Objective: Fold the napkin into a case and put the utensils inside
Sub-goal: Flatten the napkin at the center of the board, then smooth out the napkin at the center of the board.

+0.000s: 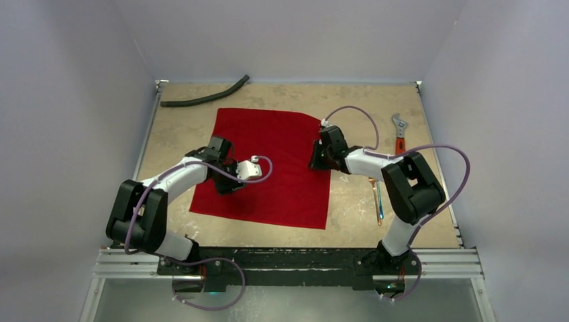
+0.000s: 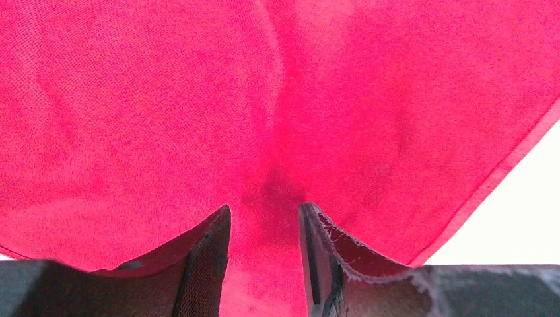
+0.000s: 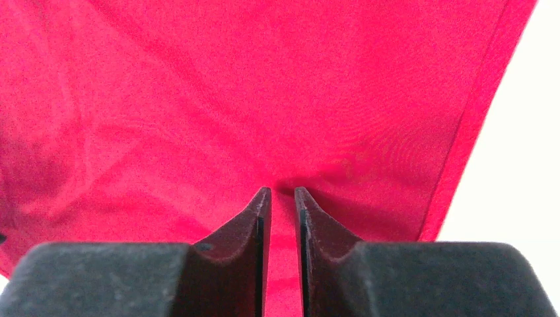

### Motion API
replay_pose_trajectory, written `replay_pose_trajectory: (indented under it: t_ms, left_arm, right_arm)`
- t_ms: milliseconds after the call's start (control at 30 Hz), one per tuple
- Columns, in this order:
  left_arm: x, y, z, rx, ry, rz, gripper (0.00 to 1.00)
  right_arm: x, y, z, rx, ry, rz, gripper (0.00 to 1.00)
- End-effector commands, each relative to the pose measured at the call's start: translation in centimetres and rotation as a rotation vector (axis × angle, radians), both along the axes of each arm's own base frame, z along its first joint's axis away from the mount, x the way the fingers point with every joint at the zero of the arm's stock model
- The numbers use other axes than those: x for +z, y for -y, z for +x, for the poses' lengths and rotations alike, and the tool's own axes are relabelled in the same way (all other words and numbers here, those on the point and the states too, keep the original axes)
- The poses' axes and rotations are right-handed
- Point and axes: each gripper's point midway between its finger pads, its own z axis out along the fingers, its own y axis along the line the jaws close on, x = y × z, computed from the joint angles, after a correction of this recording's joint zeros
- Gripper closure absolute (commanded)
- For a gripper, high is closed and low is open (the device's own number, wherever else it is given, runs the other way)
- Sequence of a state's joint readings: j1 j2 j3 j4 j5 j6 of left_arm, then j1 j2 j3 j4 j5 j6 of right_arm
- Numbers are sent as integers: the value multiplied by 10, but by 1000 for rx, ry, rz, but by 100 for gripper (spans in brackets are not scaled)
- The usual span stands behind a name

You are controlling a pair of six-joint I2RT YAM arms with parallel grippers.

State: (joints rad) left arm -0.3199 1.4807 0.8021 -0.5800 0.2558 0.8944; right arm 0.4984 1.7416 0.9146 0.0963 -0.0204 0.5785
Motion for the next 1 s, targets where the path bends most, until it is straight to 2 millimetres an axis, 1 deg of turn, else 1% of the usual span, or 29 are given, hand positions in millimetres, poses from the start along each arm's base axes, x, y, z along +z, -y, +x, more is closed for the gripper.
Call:
replay_pose_trajectory:
  t_ms: [0, 33, 100, 133, 167, 233, 267, 333, 400, 433, 467, 500, 533, 633, 733, 767, 833, 867, 967]
  left_arm:
    - [20, 13, 1, 17, 1, -64, 57]
    - [26, 14, 9, 48, 15, -69, 56]
    - [44, 18, 27, 96, 52, -84, 54]
    - [54, 20, 38, 122, 72, -90, 54]
    - [65, 22, 50, 148, 99, -99, 54]
    - [87, 25, 80, 213, 156, -113, 54]
    - [97, 26, 95, 241, 185, -119, 54]
    - [109, 26, 122, 289, 228, -124, 54]
    - [107, 23, 144, 317, 268, -102, 55]
    - [104, 21, 153, 327, 287, -89, 55]
    - [99, 19, 161, 337, 295, -71, 55]
    - [94, 16, 169, 351, 301, -59, 55]
    - [88, 14, 175, 363, 300, -44, 56]
    - [68, 7, 187, 387, 293, -15, 57]
    - [55, 7, 186, 382, 274, -10, 57]
    - [54, 9, 184, 377, 267, -20, 57]
    - [54, 15, 180, 365, 262, -49, 57]
    - [57, 19, 179, 357, 265, -66, 57]
    - [64, 28, 175, 346, 270, -91, 57]
  right_arm:
    - [33, 7, 37, 2, 39, -24, 74]
    - [46, 5, 50, 4, 64, -19, 71]
    - [75, -1, 74, 12, 127, -10, 65]
    - [87, -3, 85, 12, 154, -13, 63]
    - [97, -3, 95, 4, 175, -21, 63]
    - [109, 4, 117, -30, 200, -39, 63]
    - [112, 11, 130, -56, 207, -38, 63]
    - [108, 25, 145, -102, 202, -41, 65]
    - [99, 45, 157, -157, 186, -69, 65]
    - [93, 54, 159, -178, 165, -71, 63]
    - [88, 63, 160, -195, 147, -63, 58]
    - [85, 71, 160, -217, 131, -46, 49]
    - [83, 80, 160, -238, 121, -24, 44]
    - [74, 98, 158, -257, 83, 72, 32]
    - [62, 99, 155, -217, 7, 180, 26]
    - [59, 97, 155, -201, -5, 200, 25]
    - [55, 90, 153, -178, -22, 245, 19]
    - [52, 85, 152, -165, -39, 270, 16]
    - [42, 78, 149, -155, -86, 320, 15]
